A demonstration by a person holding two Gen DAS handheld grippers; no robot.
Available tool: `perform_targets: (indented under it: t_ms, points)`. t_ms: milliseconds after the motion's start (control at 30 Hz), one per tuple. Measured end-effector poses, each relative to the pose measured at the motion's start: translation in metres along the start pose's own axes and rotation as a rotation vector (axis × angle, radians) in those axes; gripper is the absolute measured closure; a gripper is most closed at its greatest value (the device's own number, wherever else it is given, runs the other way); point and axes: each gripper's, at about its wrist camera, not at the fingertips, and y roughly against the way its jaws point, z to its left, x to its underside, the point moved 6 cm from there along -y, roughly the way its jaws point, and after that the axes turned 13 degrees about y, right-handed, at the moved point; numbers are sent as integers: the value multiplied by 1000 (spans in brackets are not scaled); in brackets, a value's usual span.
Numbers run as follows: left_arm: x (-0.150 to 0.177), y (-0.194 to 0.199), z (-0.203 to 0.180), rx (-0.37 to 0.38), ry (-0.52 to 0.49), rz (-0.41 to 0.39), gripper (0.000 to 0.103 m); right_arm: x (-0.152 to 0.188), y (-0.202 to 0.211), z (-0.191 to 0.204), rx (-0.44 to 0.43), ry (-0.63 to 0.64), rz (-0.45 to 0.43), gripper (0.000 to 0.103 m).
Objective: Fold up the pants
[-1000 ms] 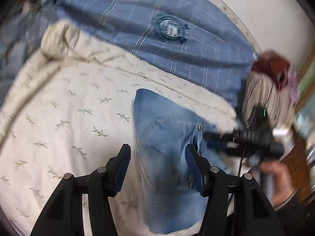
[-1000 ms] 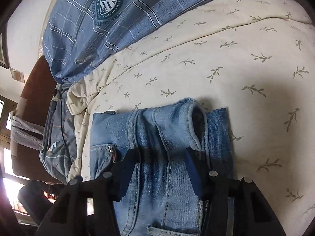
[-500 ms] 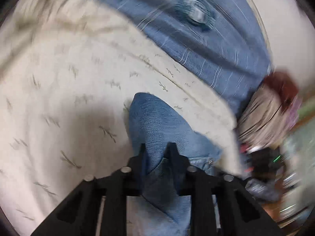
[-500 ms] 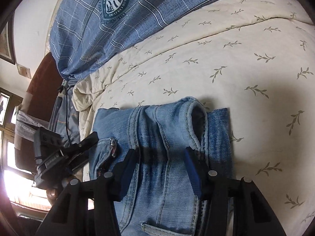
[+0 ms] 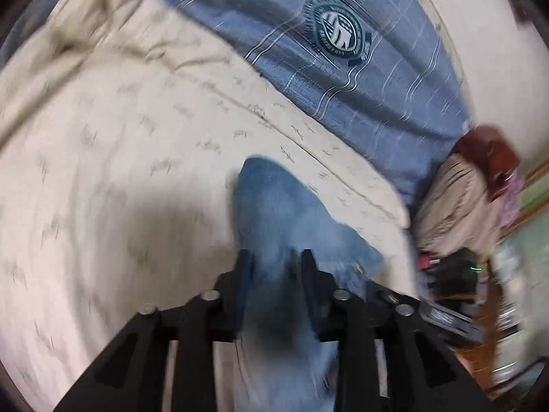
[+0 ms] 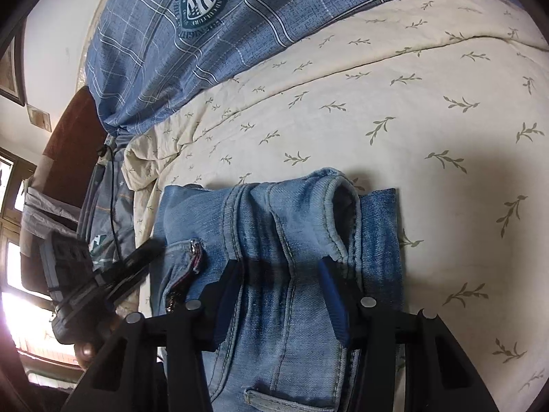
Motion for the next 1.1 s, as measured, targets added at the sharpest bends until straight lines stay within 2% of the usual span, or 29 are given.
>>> perform_targets:
  t_ms: [33, 100, 167, 233, 267, 333, 367, 433, 467, 533, 567, 633, 667, 700, 733, 767, 800, 867, 900, 1000, 1100]
  points:
    - [9, 9, 9, 26, 31, 15, 59, 0, 0, -1, -7, -7, -2, 52]
    - [26, 20, 19, 51, 57, 27, 56, 0, 0, -1, -13, -8, -2, 52]
    - [45, 24, 25, 53, 69, 45, 56, 0, 0, -1, -14, -9, 1, 52]
    - [60, 17, 21, 51, 39, 81, 58, 0, -1, -1, -13, -7, 4, 52]
    - [66, 15, 19, 20, 15, 73, 62, 0, -1, -1, -15, -11, 4, 52]
    - [72, 13, 13, -29, -39, 37, 77, 0, -1, 1, -12, -5, 5, 51]
    - [73, 14, 9, -61, -62, 22, 80, 0, -1, 1, -13, -4, 5, 51]
    - [80, 23, -9, -148, -187, -36, 86, 0, -2, 1, -13, -1, 7, 52]
    - [88, 28, -27, -208, -309, -98, 86, -1, -2, 1, -9, 3, 10, 52]
    - [103, 29, -51, -271, -454, -158, 86, -1, -2, 1, -5, 3, 9, 52]
    - [104, 27, -52, -288, -465, -164, 86, -1, -2, 1, -6, -1, 7, 52]
    - [100, 16, -35, -327, -416, -134, 84, 0, 1, 0, -23, -18, -7, 51]
    - [98, 8, -20, -359, -385, -103, 82, 1, 4, 2, -36, -20, -5, 48]
    - [96, 8, -11, -356, -354, -104, 76, 3, 12, 6, -54, -23, -6, 43]
    - [92, 10, -5, -318, -311, -99, 75, 5, 22, 10, -75, -21, -25, 40]
    - [90, 12, -2, -271, -272, -87, 74, 7, 35, 15, -93, -6, -53, 30]
    - [87, 15, 2, -227, -228, -70, 72, 12, 53, 16, -49, 20, -80, 21]
    - [85, 17, 1, -202, -200, -64, 71, 21, 72, 9, 48, 40, -98, 20]
    - [86, 16, -2, -196, -205, -63, 71, 28, 77, 2, 66, 30, -95, 20]
    - [89, 17, -2, -197, -208, -70, 69, 44, 70, -20, 85, -47, -53, 20]
    - [93, 21, 5, -204, -190, -71, 60, 44, 54, -19, 56, -40, -57, 20]
